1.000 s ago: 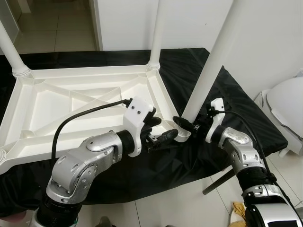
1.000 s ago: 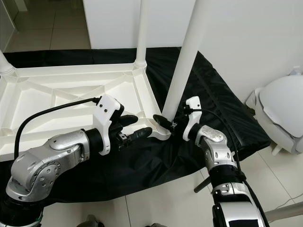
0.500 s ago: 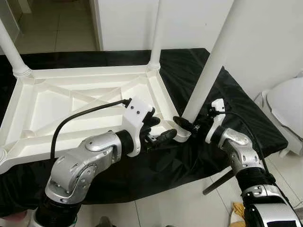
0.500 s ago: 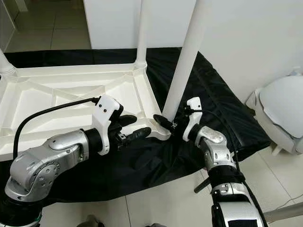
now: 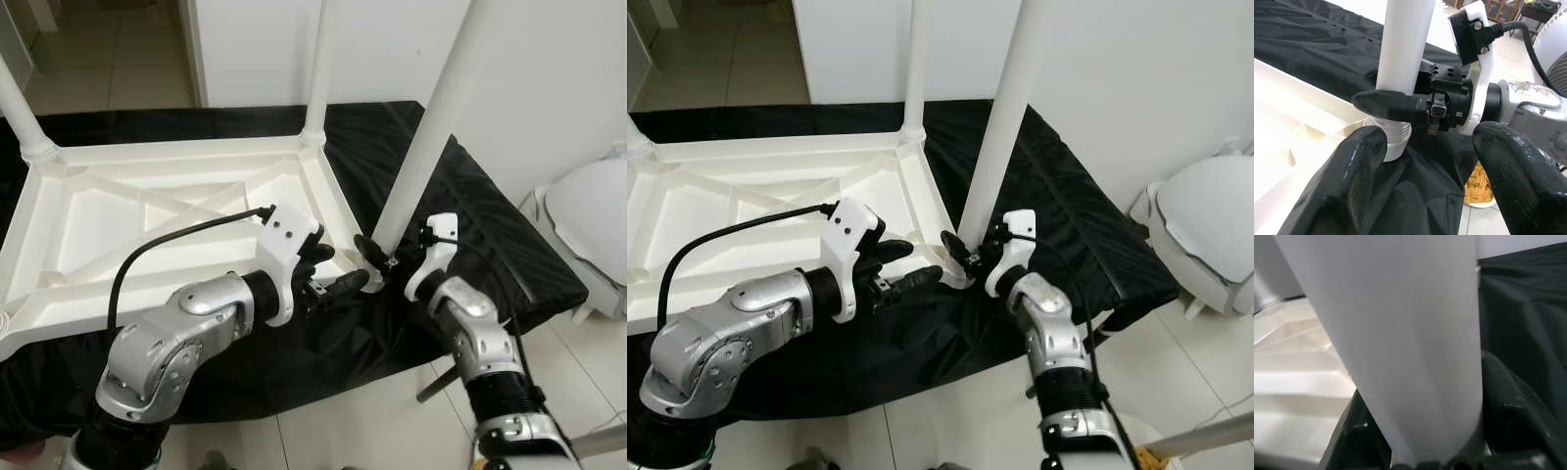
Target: Building children table
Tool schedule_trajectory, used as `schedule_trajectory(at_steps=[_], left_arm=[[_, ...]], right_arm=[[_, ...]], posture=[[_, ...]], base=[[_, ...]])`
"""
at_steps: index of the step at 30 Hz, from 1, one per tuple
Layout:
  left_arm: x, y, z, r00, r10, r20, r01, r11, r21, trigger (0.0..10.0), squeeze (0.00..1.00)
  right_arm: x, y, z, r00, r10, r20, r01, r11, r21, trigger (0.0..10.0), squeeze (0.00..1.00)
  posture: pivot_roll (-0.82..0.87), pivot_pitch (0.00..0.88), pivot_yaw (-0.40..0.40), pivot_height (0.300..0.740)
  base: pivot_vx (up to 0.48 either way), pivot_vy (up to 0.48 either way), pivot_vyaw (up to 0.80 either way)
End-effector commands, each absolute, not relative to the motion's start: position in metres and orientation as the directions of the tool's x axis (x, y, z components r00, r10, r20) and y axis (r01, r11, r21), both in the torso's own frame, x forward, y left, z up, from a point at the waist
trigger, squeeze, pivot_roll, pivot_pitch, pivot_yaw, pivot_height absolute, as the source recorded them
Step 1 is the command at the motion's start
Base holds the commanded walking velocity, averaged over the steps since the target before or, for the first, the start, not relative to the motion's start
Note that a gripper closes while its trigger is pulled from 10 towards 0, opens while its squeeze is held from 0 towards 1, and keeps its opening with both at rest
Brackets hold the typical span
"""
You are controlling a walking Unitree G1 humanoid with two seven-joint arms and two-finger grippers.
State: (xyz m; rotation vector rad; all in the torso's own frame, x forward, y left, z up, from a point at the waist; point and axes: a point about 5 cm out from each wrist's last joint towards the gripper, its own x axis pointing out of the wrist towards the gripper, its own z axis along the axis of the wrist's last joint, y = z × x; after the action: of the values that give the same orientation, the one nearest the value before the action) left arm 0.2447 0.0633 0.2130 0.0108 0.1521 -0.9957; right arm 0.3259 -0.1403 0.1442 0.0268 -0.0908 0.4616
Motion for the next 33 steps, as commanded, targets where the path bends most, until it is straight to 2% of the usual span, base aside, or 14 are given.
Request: schedule_trajectory(at_steps=[1,3,5,8,13,17,25,26,33], left_arm=[[0.241,0.060,0.212,0.511,-0.847,-0.143,0.849,0.524,-0.066,10.0,0.00],[0.241,0.059,0.211,0.510,-0.848,-0.145,0.850,0.523,-0.064,10.0,0.00],[0.241,0.059,0.211,0.510,-0.848,-0.145,0.850,0.522,-0.064,10.0,0.00],[0.241,0.058,0.211,0.505,-0.851,-0.144,0.854,0.517,-0.066,10.0,0.00],[0.240,0.056,0.210,0.499,-0.855,-0.140,0.856,0.512,-0.069,10.0,0.00],[0.240,0.056,0.210,0.498,-0.856,-0.139,0.857,0.510,-0.068,10.0,0.00],[0.240,0.055,0.210,0.495,-0.858,-0.138,0.860,0.507,-0.067,10.0,0.00],[0.240,0.054,0.210,0.496,-0.858,-0.137,0.859,0.507,-0.068,10.0,0.00],[0.240,0.054,0.210,0.494,-0.859,-0.136,0.860,0.505,-0.068,10.0,0.00]], right_arm=[[0.325,-0.141,0.134,0.928,0.370,0.038,-0.372,0.926,0.061,10.0,0.00],[0.325,-0.138,0.136,0.957,0.289,0.035,-0.291,0.954,0.072,10.0,0.00],[0.325,-0.138,0.136,0.962,0.269,0.034,-0.271,0.960,0.072,10.0,0.00],[0.323,-0.132,0.142,0.993,0.106,0.042,-0.109,0.991,0.083,10.0,0.00],[0.318,-0.118,0.140,1.000,-0.011,0.019,0.008,0.994,0.111,10.0,0.00],[0.315,-0.103,0.144,0.999,0.036,0.033,-0.040,0.991,0.126,10.0,0.00],[0.314,-0.106,0.145,0.999,0.039,0.019,-0.041,0.990,0.134,10.0,0.00],[0.314,-0.107,0.146,0.999,0.042,0.022,-0.045,0.988,0.145,10.0,1.00],[0.317,-0.115,0.150,0.997,0.060,0.047,-0.066,0.989,0.136,10.0,1.00]], posture=[[0.00,0.053,-0.064,0.740],[0.00,0.050,-0.064,0.740],[0.00,0.050,-0.064,0.740],[0.00,0.044,-0.070,0.740],[0.00,0.036,-0.073,0.740],[0.00,0.034,-0.074,0.740],[0.00,0.025,-0.080,0.740],[0.00,0.025,-0.082,0.740],[-0.01,0.024,-0.084,0.740]], base=[[0.000,0.000,0.00],[0.000,0.000,0.00],[0.000,0.000,0.00],[0.000,0.000,0.00],[0.000,0.000,0.00],[0.000,0.000,0.00],[0.000,0.000,0.00],[0.000,0.000,0.00],[0.000,0.000,0.00]])
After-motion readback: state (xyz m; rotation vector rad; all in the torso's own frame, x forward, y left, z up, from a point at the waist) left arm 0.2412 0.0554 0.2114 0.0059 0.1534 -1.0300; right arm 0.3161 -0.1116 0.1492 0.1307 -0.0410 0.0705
